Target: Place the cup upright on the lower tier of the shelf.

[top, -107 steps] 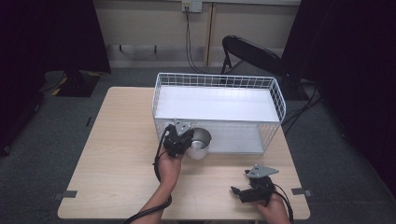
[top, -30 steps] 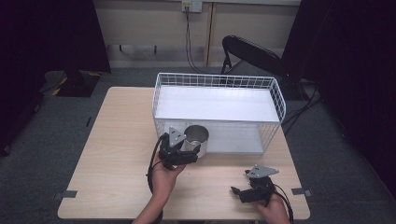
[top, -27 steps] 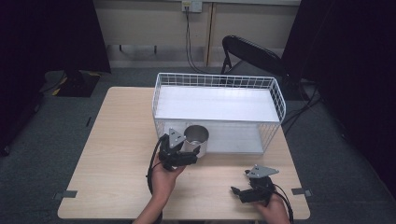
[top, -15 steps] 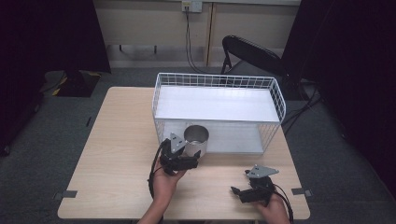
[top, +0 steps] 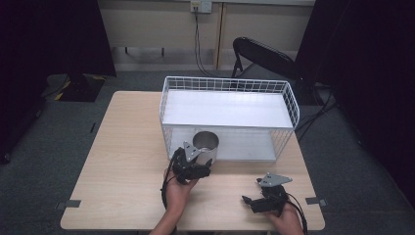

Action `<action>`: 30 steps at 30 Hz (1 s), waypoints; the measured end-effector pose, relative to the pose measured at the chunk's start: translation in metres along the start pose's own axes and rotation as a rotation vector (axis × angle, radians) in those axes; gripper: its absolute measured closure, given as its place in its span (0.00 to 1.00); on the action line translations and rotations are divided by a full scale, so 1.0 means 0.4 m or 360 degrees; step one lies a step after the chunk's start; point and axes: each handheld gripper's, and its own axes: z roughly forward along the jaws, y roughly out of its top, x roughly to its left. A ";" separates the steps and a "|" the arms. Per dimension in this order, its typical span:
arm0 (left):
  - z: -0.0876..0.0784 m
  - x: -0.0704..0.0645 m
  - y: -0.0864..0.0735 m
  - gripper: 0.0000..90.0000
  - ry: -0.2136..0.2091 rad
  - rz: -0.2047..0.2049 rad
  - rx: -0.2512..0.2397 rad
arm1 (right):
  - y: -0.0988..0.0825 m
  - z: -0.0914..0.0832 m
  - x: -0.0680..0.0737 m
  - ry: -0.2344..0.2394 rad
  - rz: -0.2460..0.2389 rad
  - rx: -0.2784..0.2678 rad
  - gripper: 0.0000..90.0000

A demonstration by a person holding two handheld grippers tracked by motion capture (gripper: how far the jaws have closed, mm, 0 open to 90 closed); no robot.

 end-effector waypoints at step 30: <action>0.031 -0.001 0.001 0.39 0.0065 -0.0070 0.0000 | 0.000 0.000 0.000 0.0001 0.0000 0.0001 0.13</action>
